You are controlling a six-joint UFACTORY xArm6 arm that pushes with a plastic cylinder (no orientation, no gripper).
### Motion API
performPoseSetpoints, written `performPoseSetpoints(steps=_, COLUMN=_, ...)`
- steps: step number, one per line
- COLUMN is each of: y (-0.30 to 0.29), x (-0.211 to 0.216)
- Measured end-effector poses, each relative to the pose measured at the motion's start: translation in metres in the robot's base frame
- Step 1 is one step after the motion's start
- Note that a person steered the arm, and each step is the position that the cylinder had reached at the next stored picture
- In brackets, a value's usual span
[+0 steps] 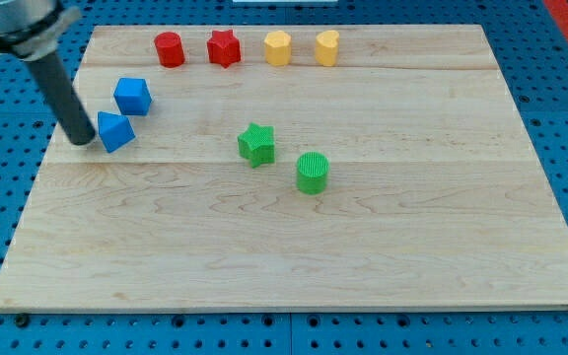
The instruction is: Move the green star to the bottom left of the blue triangle
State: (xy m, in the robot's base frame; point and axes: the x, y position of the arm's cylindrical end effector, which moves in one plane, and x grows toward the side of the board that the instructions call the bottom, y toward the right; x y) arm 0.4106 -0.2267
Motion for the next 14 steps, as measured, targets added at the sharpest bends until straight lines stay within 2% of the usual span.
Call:
performPoseSetpoints(steps=1, y=0.021, x=0.0)
performPoseSetpoints(steps=2, y=0.032, x=0.055)
performPoseSetpoints(steps=3, y=0.152, x=0.066)
performPoseSetpoints(steps=4, y=0.202, x=0.042)
performPoseSetpoints(steps=6, y=0.233, x=-0.01)
performPoseSetpoints(steps=9, y=0.212, x=-0.085)
performPoseSetpoints(steps=10, y=0.161, x=-0.06)
performPoseSetpoints(steps=12, y=0.154, x=0.025)
performPoseSetpoints(steps=13, y=0.113, x=0.03)
performPoseSetpoints(steps=14, y=0.131, x=0.023)
